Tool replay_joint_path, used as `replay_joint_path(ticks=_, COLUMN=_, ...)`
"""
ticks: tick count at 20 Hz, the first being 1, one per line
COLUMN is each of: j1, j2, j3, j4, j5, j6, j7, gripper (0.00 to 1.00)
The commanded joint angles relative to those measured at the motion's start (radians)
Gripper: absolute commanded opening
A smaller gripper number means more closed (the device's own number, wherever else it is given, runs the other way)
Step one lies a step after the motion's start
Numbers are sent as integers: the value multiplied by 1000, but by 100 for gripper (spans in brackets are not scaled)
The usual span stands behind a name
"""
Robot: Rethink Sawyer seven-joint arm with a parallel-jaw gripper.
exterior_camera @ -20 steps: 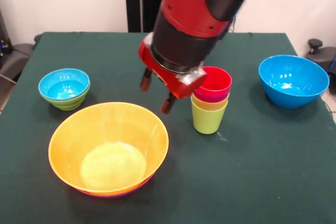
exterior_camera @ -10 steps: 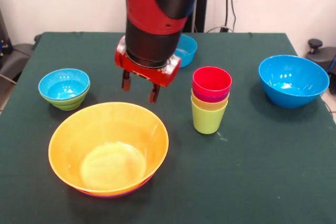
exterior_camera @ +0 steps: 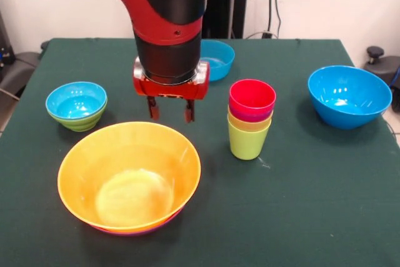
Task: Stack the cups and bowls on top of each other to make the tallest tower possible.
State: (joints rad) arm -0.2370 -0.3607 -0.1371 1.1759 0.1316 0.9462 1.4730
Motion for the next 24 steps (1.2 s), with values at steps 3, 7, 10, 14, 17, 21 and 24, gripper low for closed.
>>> replay_joint_path(ticks=3, j1=-27, j2=-75, j3=240, j4=82, j5=-87, j6=39, j7=-282, gripper=100)
replay_joint_path(ticks=7, j1=-41, j2=-83, j3=268, j4=61, j5=-104, j6=85, j7=-271, gripper=100)
replay_joint_path(ticks=10, j1=-40, j2=-94, j3=265, j4=36, j5=-122, j6=137, j7=-239, gripper=100)
replay_joint_path(ticks=14, j1=-39, j2=-117, j3=276, j4=37, j5=-125, j6=158, j7=-205, gripper=100)
replay_joint_path(ticks=17, j1=-39, j2=-130, j3=278, j4=25, j5=-134, j6=197, j7=-182, gripper=100)
replay_joint_path(ticks=21, j1=-41, j2=-144, j3=278, j4=15, j5=-143, j6=235, j7=-153, gripper=100)
replay_joint_path(ticks=24, j1=-39, j2=-149, j3=274, j4=-28, j5=-146, j6=301, j7=-132, gripper=100)
